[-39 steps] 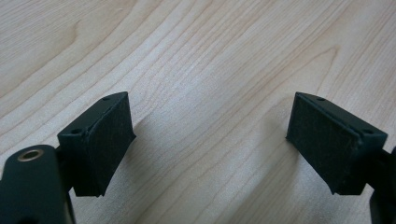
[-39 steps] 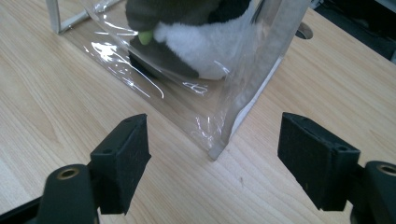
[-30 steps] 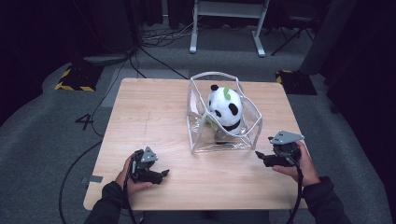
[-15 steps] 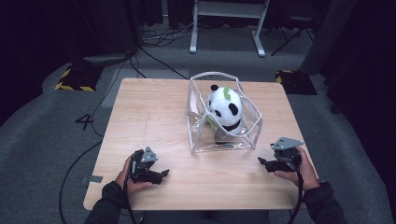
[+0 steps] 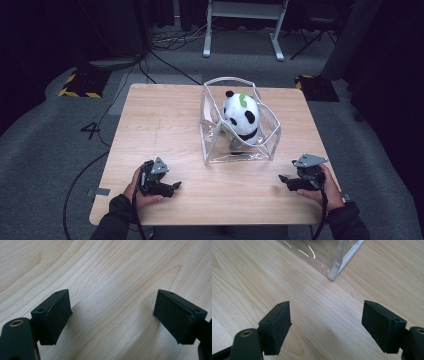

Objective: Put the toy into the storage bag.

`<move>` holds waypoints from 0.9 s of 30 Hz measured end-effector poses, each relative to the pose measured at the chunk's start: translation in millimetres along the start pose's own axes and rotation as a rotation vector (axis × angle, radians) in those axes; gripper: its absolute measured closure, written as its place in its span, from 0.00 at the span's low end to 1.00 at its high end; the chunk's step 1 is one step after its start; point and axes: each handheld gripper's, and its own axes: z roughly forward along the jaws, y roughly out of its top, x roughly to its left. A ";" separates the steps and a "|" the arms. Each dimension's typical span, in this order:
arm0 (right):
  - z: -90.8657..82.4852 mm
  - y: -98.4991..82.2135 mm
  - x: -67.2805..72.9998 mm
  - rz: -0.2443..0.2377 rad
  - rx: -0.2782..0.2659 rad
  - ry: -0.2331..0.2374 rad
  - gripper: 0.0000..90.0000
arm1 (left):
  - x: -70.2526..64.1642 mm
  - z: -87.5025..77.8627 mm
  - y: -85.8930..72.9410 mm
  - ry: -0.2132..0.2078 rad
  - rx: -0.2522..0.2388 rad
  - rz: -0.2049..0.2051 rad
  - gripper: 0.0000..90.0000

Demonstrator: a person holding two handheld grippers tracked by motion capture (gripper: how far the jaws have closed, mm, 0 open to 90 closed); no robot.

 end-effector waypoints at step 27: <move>-3.8 -47.6 -10.5 0.132 -0.065 0.039 0.26 | 0.0 0.5 0.3 -0.001 -0.001 -0.002 0.16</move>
